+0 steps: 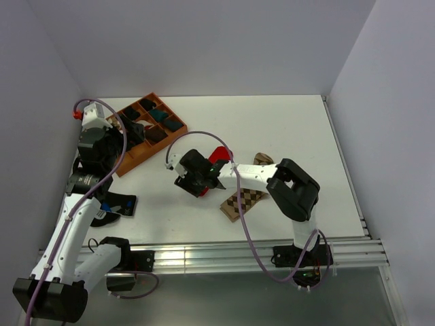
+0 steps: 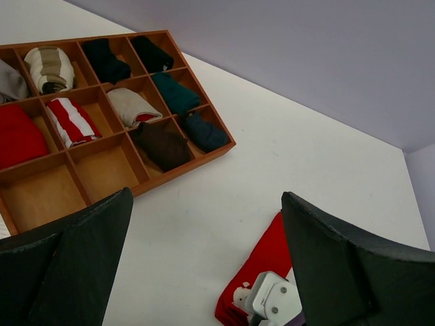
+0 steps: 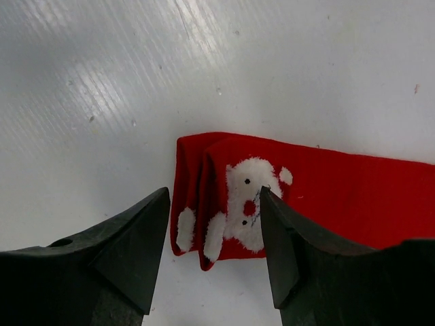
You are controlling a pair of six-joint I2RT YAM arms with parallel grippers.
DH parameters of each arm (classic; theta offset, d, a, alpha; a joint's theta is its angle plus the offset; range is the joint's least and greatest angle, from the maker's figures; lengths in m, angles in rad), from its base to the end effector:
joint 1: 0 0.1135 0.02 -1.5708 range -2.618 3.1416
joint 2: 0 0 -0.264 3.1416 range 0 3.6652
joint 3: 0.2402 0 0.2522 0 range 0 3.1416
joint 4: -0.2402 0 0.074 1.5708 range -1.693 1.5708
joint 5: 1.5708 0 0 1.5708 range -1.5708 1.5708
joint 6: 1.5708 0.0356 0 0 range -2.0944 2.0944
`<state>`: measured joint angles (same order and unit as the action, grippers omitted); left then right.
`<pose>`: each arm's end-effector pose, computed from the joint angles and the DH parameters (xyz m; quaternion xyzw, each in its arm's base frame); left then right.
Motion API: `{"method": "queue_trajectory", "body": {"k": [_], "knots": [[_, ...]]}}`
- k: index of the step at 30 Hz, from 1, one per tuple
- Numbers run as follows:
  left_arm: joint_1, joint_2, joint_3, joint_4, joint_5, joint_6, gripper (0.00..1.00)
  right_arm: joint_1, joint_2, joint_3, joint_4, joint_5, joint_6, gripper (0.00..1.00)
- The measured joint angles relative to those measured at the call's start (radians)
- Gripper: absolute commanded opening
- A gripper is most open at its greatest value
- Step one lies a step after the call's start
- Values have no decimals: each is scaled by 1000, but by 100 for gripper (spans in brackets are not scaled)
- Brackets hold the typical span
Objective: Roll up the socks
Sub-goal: Roll the sock at the center of the board.
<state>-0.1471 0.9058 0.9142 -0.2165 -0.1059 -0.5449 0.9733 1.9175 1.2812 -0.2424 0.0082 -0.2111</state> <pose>0.2069 -0.0269 0.3607 -0.1859 0.7538 -0.1746 0.6056 0.2322 0.3407 0.1801 -0.5239 0.7813 0.1226 0.3163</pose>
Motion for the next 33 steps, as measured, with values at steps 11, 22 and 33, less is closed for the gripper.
{"method": "queue_trajectory", "body": {"k": [11,22,33], "knots": [[3,14,0,-6,16,0,96,4,4,15,-59,0,3,63],[3,21,0,-12,24,-1,95,38,5,15,-89,-1,5,62],[3,26,0,-14,31,-2,95,41,49,17,-86,19,8,52]]}}
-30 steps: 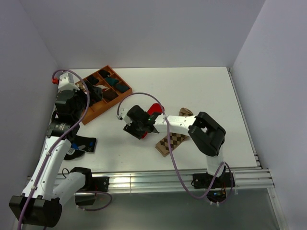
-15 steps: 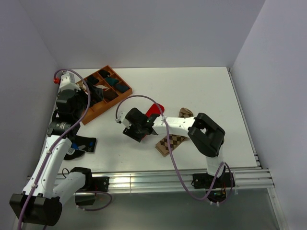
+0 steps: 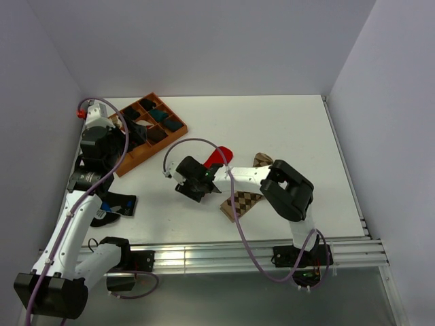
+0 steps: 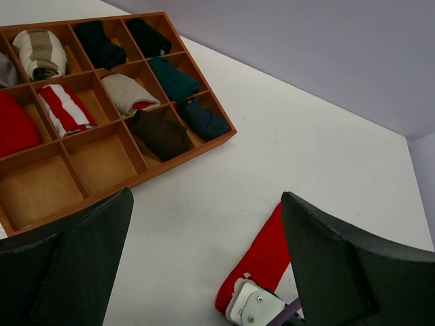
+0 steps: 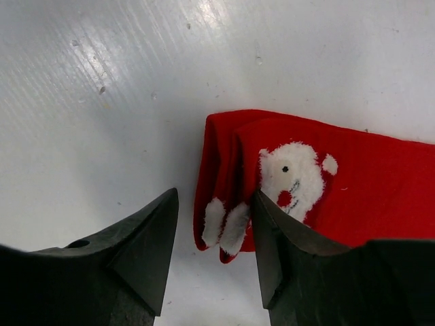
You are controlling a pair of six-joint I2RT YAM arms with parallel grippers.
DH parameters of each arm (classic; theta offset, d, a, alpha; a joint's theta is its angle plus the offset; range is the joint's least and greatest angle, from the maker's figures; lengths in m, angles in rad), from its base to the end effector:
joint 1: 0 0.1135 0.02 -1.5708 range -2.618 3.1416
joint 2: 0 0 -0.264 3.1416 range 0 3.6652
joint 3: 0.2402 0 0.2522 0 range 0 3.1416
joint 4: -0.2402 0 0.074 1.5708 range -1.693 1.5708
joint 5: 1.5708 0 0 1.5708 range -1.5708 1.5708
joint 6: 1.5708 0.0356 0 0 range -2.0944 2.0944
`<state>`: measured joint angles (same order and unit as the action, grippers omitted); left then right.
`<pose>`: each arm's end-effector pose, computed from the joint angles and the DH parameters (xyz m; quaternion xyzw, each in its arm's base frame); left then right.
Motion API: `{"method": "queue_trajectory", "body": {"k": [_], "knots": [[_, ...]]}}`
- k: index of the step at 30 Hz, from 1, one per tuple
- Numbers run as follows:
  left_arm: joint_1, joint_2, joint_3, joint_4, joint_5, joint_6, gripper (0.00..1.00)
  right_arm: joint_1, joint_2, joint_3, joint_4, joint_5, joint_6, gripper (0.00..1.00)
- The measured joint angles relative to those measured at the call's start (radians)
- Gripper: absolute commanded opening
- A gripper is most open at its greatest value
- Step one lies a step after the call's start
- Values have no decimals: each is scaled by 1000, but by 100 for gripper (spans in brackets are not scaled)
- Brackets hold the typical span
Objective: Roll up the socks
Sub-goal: Roll the sock at the center of the board.
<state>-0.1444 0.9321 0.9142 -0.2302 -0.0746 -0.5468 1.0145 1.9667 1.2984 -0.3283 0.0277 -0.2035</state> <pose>0.2129 -0.0283 0.3542 -0.1800 0.7681 -0.1802 0.5874 0.2177 0.3483 0.1604 -0.5454 0.7888 0.0995 0.2654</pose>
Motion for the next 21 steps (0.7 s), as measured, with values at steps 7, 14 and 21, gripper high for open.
{"method": "queue_trajectory", "body": {"k": [7,14,21], "knots": [[0,12,0,0,7,-1,91,0,3,-1,2,48,-5,16],[0,21,-36,25,47,-64,58,-25,-44,-51,-6,-93,-31,9],[-196,-26,-257,200,-39,-163,50,-152,-101,-64,-113,-403,-41,6]]}}
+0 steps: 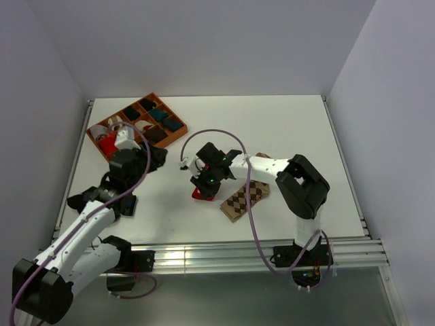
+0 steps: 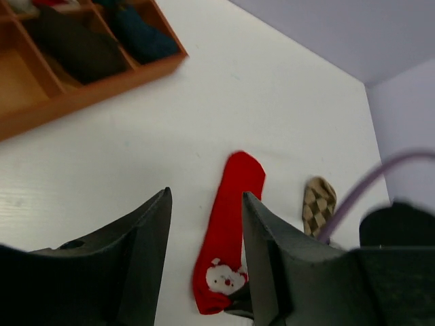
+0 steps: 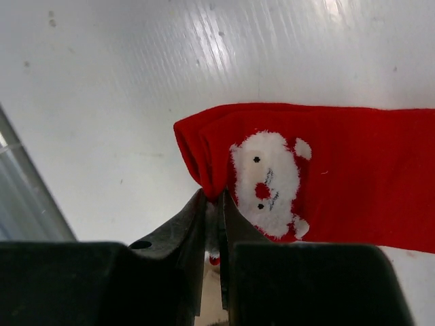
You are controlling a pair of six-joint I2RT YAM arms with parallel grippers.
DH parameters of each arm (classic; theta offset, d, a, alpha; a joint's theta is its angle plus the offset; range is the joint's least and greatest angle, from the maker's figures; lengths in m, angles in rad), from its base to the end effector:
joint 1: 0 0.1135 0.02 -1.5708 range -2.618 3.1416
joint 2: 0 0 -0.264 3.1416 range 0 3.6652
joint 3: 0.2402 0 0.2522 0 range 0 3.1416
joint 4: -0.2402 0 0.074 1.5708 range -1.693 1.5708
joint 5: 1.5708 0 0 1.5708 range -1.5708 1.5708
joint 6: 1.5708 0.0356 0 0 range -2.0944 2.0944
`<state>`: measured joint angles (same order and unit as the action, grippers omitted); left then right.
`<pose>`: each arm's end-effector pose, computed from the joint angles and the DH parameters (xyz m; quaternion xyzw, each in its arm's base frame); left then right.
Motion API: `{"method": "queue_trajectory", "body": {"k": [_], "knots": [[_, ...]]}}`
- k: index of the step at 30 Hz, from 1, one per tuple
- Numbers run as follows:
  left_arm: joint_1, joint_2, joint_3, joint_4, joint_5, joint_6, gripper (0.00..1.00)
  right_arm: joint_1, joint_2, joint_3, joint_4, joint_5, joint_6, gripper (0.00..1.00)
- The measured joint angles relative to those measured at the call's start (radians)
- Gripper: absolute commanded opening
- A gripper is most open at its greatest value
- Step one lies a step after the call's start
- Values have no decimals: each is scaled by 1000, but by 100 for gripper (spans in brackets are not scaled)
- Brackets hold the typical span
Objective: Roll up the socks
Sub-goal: Roll the sock at the center of the board.
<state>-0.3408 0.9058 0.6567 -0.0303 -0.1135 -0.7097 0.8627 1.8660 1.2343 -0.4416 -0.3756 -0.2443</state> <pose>0.2034 -0.0679 0.2888 -0.1798 0.7776 -0.2621 0.5425 0.2379 0.2979 0.1757 -0.5396 0.7859 0.2460 0.1753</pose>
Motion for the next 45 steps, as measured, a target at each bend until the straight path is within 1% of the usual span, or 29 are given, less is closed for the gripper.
{"method": "queue_trajectory", "body": {"k": [3,4,5,7,9,14,19,22,25,30,36,39,42,45], "knots": [[-111,-21,-137,118,-19,-19,51,-61,15,32,-76,-116,-1,4],[-130,-24,-177,164,-19,-21,52,-79,26,50,-101,-150,-2,4],[-147,-26,-222,211,-17,-21,54,-98,44,70,-122,-187,-4,4],[-164,-26,-306,312,-2,-16,55,-125,84,97,-158,-255,-10,4],[-170,-14,-363,394,34,-6,60,-140,129,119,-211,-316,-25,4],[-179,91,-417,603,153,26,71,-161,261,196,-359,-457,-82,4],[-183,227,-433,779,280,50,71,-181,327,239,-456,-554,-118,4],[-187,283,-435,826,332,66,71,-200,343,246,-486,-589,-131,3],[-197,306,-441,866,366,72,71,-224,354,249,-515,-617,-143,4],[-253,388,-441,936,405,89,71,-274,362,253,-534,-653,-143,4],[-339,531,-438,980,405,98,71,-314,385,285,-591,-703,-170,4],[-364,589,-436,1014,406,97,71,-317,398,294,-599,-718,-175,4],[-378,618,-434,1027,403,97,72,-317,409,296,-608,-724,-178,4],[-386,637,-425,1041,396,97,71,-317,419,297,-616,-727,-183,4]]}}
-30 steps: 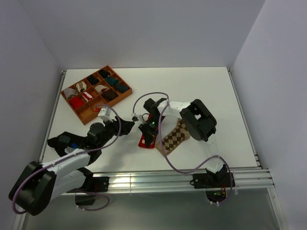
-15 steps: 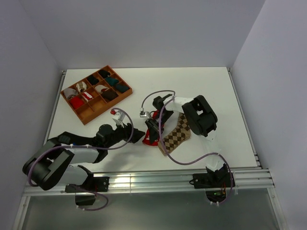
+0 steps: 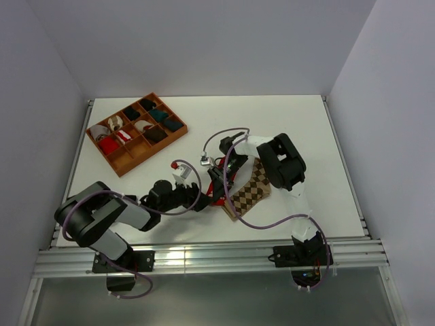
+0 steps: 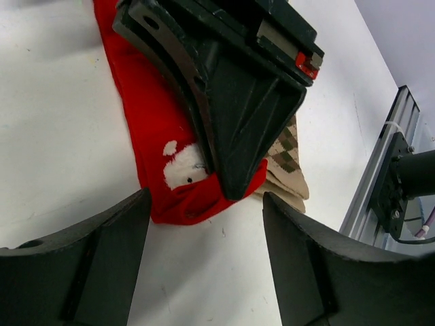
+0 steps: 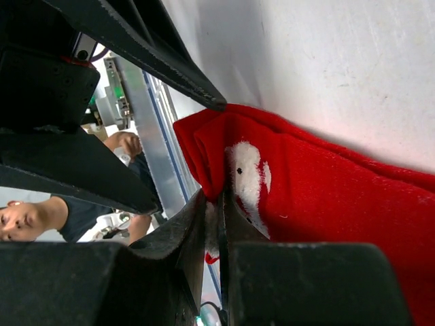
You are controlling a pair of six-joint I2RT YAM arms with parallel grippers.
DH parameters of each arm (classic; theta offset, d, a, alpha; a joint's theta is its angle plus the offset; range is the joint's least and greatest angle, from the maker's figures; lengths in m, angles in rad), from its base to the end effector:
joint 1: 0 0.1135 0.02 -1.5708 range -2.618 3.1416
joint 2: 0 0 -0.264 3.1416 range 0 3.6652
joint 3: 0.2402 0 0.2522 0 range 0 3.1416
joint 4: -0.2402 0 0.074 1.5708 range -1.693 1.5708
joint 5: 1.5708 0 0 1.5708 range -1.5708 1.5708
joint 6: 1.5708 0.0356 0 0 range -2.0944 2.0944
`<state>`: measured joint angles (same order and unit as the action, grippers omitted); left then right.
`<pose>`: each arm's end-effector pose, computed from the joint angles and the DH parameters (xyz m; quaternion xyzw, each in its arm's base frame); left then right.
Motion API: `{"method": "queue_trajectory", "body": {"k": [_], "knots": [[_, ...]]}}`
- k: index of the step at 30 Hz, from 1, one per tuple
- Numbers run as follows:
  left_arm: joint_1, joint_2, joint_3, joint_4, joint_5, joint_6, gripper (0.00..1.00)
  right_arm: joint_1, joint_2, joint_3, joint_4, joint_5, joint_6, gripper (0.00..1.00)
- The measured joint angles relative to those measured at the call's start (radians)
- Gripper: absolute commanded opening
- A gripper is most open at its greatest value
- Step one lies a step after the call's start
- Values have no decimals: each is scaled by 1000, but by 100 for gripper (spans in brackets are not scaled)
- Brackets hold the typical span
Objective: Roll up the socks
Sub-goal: Roll the sock at the center of the board.
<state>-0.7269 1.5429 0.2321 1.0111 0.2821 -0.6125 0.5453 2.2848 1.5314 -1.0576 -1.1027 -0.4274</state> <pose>0.1705 -0.1649 0.1242 0.1289 0.7907 -0.4535 0.3906 0.3180 0.2301 0.1017 0.3398 -0.7770 -0.5131 0.1325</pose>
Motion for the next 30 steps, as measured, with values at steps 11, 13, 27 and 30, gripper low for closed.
{"method": "queue_trajectory", "body": {"k": [11,13,27,30], "knots": [[-1,57,31,2,-30,10,52,-13,1,0,-27,-21,-25,4],[-1,57,31,2,-36,10,50,-18,1,0,-34,-25,-33,4],[-4,56,101,-92,-50,11,0,-31,1,2,-48,-24,-53,13],[-15,43,119,-153,-66,18,0,-31,1,2,-29,-9,-38,13]]}}
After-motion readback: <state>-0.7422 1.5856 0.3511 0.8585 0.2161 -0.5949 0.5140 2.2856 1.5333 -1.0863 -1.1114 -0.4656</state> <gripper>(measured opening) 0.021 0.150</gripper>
